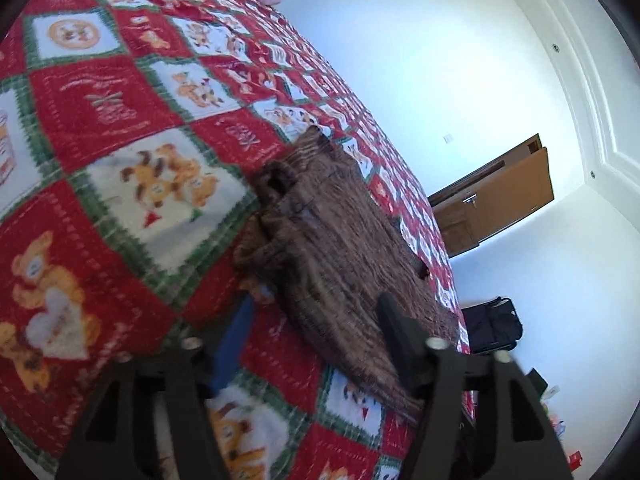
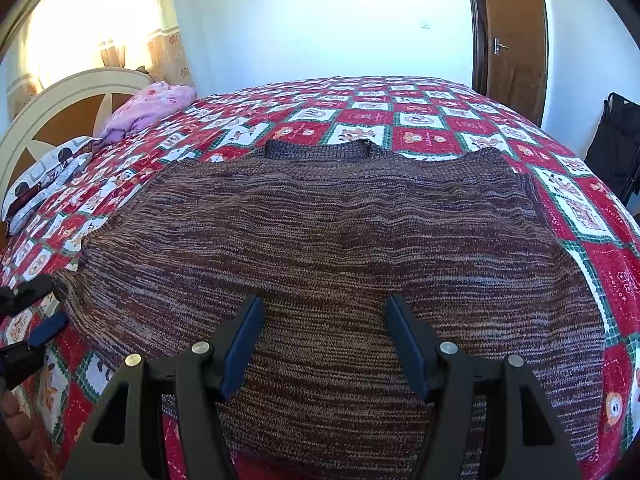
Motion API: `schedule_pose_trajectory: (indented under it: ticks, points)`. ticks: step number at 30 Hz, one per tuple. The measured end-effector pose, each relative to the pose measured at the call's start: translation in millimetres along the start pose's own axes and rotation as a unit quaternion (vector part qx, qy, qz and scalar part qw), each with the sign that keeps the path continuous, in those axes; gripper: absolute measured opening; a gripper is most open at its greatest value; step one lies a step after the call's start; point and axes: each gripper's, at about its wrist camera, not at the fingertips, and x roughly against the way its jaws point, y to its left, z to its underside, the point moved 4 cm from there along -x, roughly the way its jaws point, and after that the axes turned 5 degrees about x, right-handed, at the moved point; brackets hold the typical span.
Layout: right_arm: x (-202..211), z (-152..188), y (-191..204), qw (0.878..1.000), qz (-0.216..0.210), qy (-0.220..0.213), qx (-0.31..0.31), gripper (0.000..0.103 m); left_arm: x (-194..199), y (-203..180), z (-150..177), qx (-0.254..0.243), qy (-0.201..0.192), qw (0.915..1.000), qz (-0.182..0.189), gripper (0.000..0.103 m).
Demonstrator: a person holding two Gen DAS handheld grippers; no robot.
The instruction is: Fold small clothes
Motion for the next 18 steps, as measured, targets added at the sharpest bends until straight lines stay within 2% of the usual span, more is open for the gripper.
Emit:
schedule_pose_trajectory:
  ticks: [1,2,3,5,6,8,10,11,13,18]
  points:
    - [0.0,-0.1,-0.2,1.000,-0.001,0.000,0.000,0.065,-4.7,-6.6,-1.7,-0.004,0.001,1.0000,-0.002,0.094]
    - [0.2,0.1,0.0,1.000,-0.001,0.000,-0.001,0.065,-10.1,-12.2,-4.2,-0.006,0.002,1.0000,-0.002,0.100]
    - [0.4,0.0,0.4,1.000,-0.002,-0.001,-0.001,0.065,-14.8,-15.9,-6.3,-0.003,0.000,0.9999,-0.010,0.103]
    - [0.9,0.2,0.3,1.000,-0.002,-0.001,-0.001,0.065,-15.2,-11.6,-13.0,0.023,-0.016,0.9992,-0.028,0.103]
    - [1.1,0.1,0.3,1.000,-0.003,-0.001,-0.001,0.065,-15.0,-10.5,-15.5,0.035,-0.027,0.9987,-0.025,0.101]
    - [1.1,0.1,0.2,1.000,-0.003,-0.001,-0.001,0.065,-14.3,-3.2,-19.9,0.054,-0.040,0.9975,-0.021,0.067]
    - [1.1,0.2,0.1,1.000,-0.003,-0.001,-0.001,0.065,-19.1,12.4,-21.7,0.068,-0.021,0.9971,-0.029,0.018]
    - [0.9,0.2,0.3,1.000,-0.002,-0.001,-0.001,0.065,-17.7,23.2,-22.9,0.076,-0.023,0.9965,-0.026,0.012]
    - [1.2,0.2,0.5,1.000,-0.001,0.000,0.000,0.065,-14.6,33.0,-23.0,0.081,-0.018,0.9965,0.002,0.011]
    - [2.0,-8.4,7.8,1.000,0.017,0.021,0.016,0.065,-5.7,29.0,-23.5,0.057,-0.010,0.9982,0.014,0.009]
